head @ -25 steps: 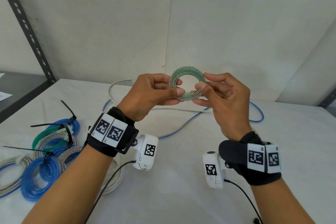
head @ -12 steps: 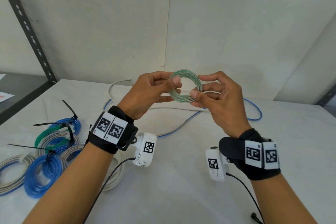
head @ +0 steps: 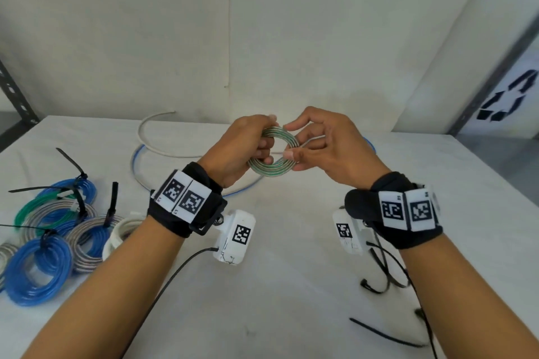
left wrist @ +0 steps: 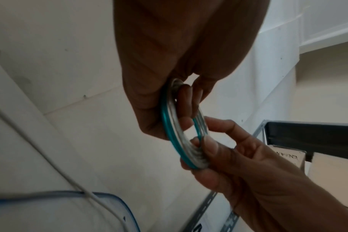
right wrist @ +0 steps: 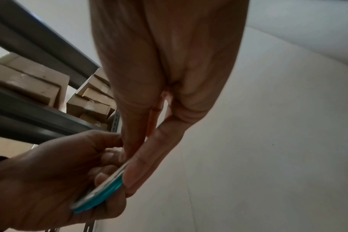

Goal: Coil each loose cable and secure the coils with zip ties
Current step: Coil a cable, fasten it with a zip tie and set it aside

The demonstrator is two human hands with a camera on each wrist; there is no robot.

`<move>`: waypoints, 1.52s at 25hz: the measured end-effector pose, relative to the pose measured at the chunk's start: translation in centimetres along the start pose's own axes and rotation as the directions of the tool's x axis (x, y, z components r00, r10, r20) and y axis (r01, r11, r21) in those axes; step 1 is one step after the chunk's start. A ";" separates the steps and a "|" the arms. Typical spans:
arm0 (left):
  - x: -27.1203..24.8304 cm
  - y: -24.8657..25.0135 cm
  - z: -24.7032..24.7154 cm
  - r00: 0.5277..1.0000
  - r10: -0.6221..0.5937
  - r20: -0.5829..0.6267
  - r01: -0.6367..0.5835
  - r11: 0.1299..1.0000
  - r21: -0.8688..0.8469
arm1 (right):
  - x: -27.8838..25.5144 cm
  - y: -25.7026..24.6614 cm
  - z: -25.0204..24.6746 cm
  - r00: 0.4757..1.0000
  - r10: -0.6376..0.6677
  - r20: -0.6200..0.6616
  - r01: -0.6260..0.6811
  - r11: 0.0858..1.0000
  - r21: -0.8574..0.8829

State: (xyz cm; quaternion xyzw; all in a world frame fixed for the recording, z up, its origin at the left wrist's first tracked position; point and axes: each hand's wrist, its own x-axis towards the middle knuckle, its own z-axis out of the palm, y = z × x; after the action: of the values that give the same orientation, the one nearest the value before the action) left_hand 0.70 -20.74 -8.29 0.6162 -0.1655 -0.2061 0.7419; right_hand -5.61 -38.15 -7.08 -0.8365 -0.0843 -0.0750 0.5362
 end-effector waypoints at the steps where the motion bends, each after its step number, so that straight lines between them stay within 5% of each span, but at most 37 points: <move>1: -0.2 -0.2 0.7 1.000 0.005 0.022 -0.005 1.000 0.013 | -0.7 -0.3 -0.5 1.000 0.010 0.014 -0.009 0.999 -0.032; 11: -1.7 -4.7 5.5 0.995 -0.028 0.094 0.003 0.966 0.257 | -6.7 2.2 -4.8 0.948 0.320 -0.003 -0.309 0.914 -0.261; 14: -1.4 -5.4 5.2 0.996 -0.049 0.078 0.025 0.961 0.276 | -6.8 6.2 -5.4 0.881 0.463 -0.091 -0.386 0.596 -0.704; 16: -1.3 -5.5 5.2 0.996 -0.049 0.071 0.028 0.962 0.270 | -6.8 7.8 -5.5 0.844 0.522 -0.122 -0.373 0.409 -0.833; 21: -1.0 -5.4 5.0 0.998 -0.041 0.051 0.028 0.972 0.234 | -8.0 6.5 -7.6 0.797 0.567 -0.208 -0.539 0.511 -0.670; 28: -1.2 -5.3 5.3 0.996 -0.043 0.074 0.025 0.974 0.227 | -10.2 6.2 -7.8 0.637 0.738 -0.222 -0.574 0.261 -0.776; 30: -1.3 -5.3 5.3 0.996 -0.048 0.072 0.030 0.973 0.231 | -10.5 7.2 -7.5 0.607 0.772 -0.188 -0.594 0.284 -0.753; 33: -1.3 -5.3 5.3 0.997 -0.052 0.062 0.038 0.974 0.222 | -10.2 7.8 -7.0 0.666 0.725 -0.172 -0.597 0.381 -0.706; 38: -1.0 -5.0 4.9 0.998 -0.048 0.043 0.039 0.981 0.188 | -7.8 6.0 -7.8 0.747 0.561 -0.357 -0.637 0.451 -0.624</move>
State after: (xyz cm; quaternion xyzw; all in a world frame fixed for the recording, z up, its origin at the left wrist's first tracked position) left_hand -3.14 -25.14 -12.29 0.6815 -0.1883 -0.2202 0.6720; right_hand -12.12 -48.21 -10.81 -0.9452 0.2785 0.0514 0.1624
